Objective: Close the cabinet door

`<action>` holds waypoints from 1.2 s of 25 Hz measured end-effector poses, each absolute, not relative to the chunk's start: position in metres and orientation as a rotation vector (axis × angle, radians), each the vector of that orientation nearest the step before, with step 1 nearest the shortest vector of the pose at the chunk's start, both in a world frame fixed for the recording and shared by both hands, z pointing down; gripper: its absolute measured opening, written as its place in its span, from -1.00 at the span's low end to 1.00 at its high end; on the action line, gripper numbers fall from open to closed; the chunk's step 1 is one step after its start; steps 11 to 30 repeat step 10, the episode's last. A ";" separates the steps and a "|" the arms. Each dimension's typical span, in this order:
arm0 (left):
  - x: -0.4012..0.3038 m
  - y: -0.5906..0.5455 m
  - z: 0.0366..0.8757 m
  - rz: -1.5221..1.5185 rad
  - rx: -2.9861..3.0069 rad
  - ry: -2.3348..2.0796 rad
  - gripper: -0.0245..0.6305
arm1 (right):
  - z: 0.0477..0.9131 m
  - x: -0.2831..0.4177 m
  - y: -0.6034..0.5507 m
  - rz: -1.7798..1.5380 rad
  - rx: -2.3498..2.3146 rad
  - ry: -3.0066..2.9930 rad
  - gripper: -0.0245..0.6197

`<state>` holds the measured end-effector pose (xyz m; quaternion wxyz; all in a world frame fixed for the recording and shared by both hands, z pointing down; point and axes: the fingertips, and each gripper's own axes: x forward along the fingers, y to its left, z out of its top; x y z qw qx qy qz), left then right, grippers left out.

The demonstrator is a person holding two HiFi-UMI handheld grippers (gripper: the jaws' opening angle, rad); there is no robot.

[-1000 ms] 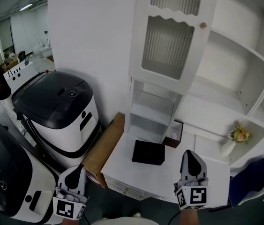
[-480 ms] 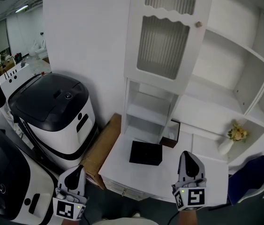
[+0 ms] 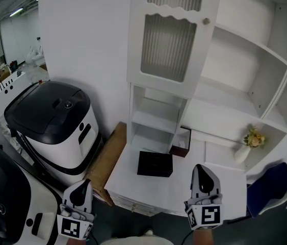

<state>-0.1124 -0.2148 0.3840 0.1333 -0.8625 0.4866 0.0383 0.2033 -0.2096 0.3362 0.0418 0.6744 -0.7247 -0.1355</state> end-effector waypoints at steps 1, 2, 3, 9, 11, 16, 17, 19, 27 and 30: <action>-0.111 -0.215 0.383 0.112 -2.504 1.407 -0.92 | 0.336 0.204 -0.209 -0.415 2.066 -2.216 -0.93; -0.110 -0.215 0.383 0.110 -2.504 1.400 -0.92 | 0.336 0.204 -0.208 -0.415 2.067 -2.215 -0.93; -0.109 -0.214 0.382 0.111 -2.504 1.394 -0.92 | 0.336 0.204 -0.207 -0.416 2.067 -2.213 -0.93; -0.102 -0.214 0.376 0.141 -2.515 1.389 -0.92 | 0.333 0.198 -0.207 -0.431 2.056 -2.227 -0.93; -0.102 -0.213 0.376 0.139 -2.514 1.384 -0.92 | 0.332 0.197 -0.207 -0.434 2.054 -2.230 -0.93; -0.102 -0.213 0.376 0.139 -2.514 1.384 -0.92 | 0.332 0.197 -0.207 -0.434 2.054 -2.230 -0.93; -0.102 -0.213 0.376 0.139 -2.514 1.384 -0.92 | 0.332 0.197 -0.207 -0.434 2.054 -2.230 -0.93; -0.102 -0.213 0.376 0.139 -2.514 1.384 -0.92 | 0.332 0.197 -0.207 -0.434 2.054 -2.230 -0.93; -0.102 -0.213 0.376 0.139 -2.514 1.384 -0.92 | 0.332 0.197 -0.207 -0.434 2.054 -2.230 -0.93; -0.102 -0.213 0.376 0.139 -2.514 1.384 -0.92 | 0.332 0.197 -0.207 -0.434 2.054 -2.230 -0.93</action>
